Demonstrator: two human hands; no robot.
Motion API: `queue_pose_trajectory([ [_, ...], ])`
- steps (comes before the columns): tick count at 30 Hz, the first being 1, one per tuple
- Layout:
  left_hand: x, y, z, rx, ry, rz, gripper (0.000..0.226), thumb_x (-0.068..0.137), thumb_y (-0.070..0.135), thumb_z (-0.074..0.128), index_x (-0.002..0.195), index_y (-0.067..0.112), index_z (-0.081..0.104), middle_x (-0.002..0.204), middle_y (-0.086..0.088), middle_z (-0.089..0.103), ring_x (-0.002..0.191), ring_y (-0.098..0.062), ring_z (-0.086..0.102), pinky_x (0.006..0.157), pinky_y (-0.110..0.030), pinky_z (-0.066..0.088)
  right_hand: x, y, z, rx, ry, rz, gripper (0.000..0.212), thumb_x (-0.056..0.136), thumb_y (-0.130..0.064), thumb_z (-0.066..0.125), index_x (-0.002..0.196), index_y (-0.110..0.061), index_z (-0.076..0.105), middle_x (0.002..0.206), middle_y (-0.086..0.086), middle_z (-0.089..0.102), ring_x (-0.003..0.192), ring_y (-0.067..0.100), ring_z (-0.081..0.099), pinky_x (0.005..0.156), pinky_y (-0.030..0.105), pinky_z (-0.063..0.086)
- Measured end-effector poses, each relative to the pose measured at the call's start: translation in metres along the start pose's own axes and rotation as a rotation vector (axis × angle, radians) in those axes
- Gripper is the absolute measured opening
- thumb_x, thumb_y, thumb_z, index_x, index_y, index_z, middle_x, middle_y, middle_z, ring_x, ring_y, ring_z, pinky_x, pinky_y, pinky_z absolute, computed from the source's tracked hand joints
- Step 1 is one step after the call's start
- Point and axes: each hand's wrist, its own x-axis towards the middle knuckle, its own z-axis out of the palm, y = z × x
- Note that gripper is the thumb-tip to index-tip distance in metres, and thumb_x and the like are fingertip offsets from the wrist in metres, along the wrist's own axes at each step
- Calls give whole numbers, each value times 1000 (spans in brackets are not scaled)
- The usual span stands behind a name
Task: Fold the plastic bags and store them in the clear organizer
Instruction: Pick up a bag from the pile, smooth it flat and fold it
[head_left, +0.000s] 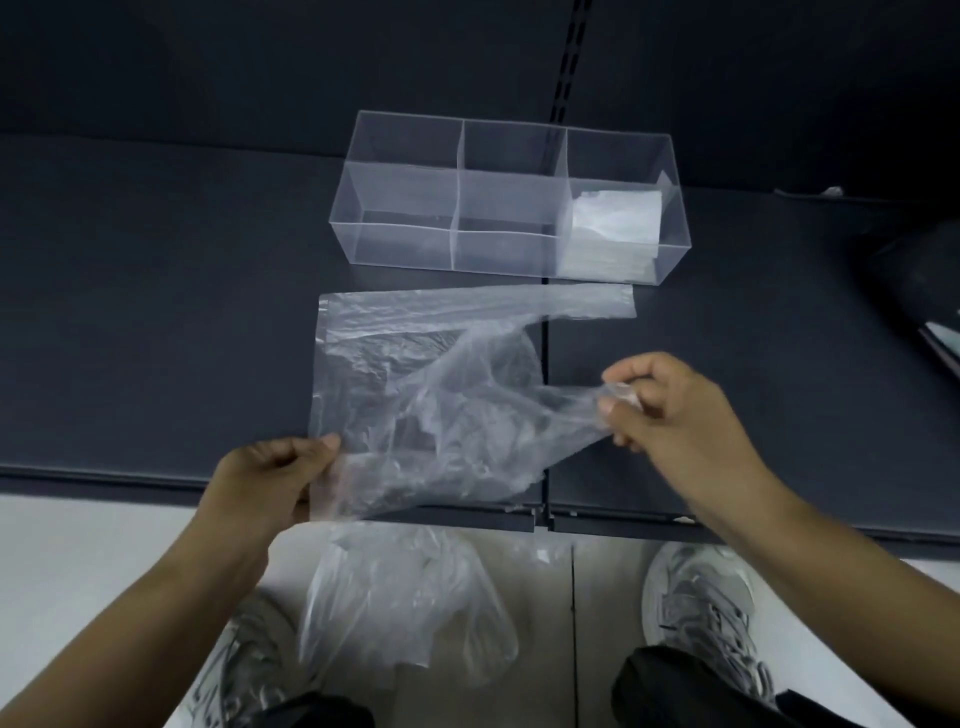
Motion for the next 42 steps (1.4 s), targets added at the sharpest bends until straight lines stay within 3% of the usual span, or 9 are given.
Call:
queue_pose_trajectory([
  [7, 6, -5, 20, 195, 135, 265, 25, 93, 26, 60, 75, 9, 61, 51, -7, 62, 38, -12, 58, 39, -20, 45, 7, 50, -47, 46, 168, 86, 14, 93, -7, 58, 93, -17, 66, 59, 2, 68, 53, 6, 60, 51, 12, 47],
  [13, -9, -3, 40, 560, 143, 555, 11, 91, 28, 61, 87, 19, 57, 62, 8, 62, 59, -4, 59, 51, -10, 41, -7, 72, -67, -248, 340, 180, 9, 86, -15, 68, 93, -18, 64, 57, -6, 67, 50, 3, 59, 51, 18, 47],
  [16, -13, -6, 34, 789, 58, 472, 31, 86, 40, 64, 100, 18, 48, 68, 12, 59, 57, -4, 56, 49, -19, 40, -10, 69, -70, -589, 355, 209, 20, 82, -15, 70, 98, -9, 59, 84, 6, 67, 69, 15, 56, 61, 31, 40],
  [19, -14, 2, 28, 887, 166, 616, 46, 86, 47, 56, 112, 10, 47, 81, 5, 56, 67, -16, 58, 59, -30, 47, 1, 41, -49, -680, 461, -64, 38, 77, -7, 68, 115, -7, 59, 111, 18, 56, 104, 32, 51, 94, 40, 41],
  [22, -8, 15, 45, 892, 194, 897, 34, 98, 26, 44, 122, 3, 53, 111, -16, 58, 102, -34, 56, 90, -45, 44, 15, -3, 15, -638, 220, -418, 39, 87, -8, 59, 126, -4, 56, 134, 16, 50, 128, 30, 41, 112, 27, 20],
  [25, 14, 22, 61, 1105, 34, 873, 63, 99, 42, 16, 146, 4, 33, 152, -15, 32, 143, -29, 26, 118, -41, 15, 28, -26, 90, -603, -120, -535, 50, 100, -27, 42, 147, -11, 34, 157, 9, 24, 145, 22, 16, 117, 24, 0],
  [30, 49, 6, 52, 1346, 8, 840, 84, 85, 65, -10, 152, 15, -2, 159, 1, -7, 145, -11, -11, 118, -33, -11, 63, 9, 105, -1010, -170, -453, 65, 98, -57, 18, 153, -28, 3, 162, -1, -6, 147, 21, -14, 118, 44, -11],
  [38, 44, 0, 38, 1317, 53, 803, 84, 87, 64, -3, 152, 12, 1, 160, -3, -2, 145, -13, -9, 119, -35, -9, 57, 75, -14, -1054, 178, -239, 73, 92, -55, 13, 150, -14, 28, 157, 12, 23, 145, 29, 19, 119, 46, 9],
  [42, 19, -11, 22, 1183, 25, 1056, 65, 99, 48, 21, 147, 4, 28, 156, -14, 23, 145, -28, 19, 118, -45, 14, 50, 87, -42, -1009, 334, -216, 68, 94, -46, 21, 144, -3, 36, 153, 20, 28, 142, 36, 24, 118, 49, 13],
])
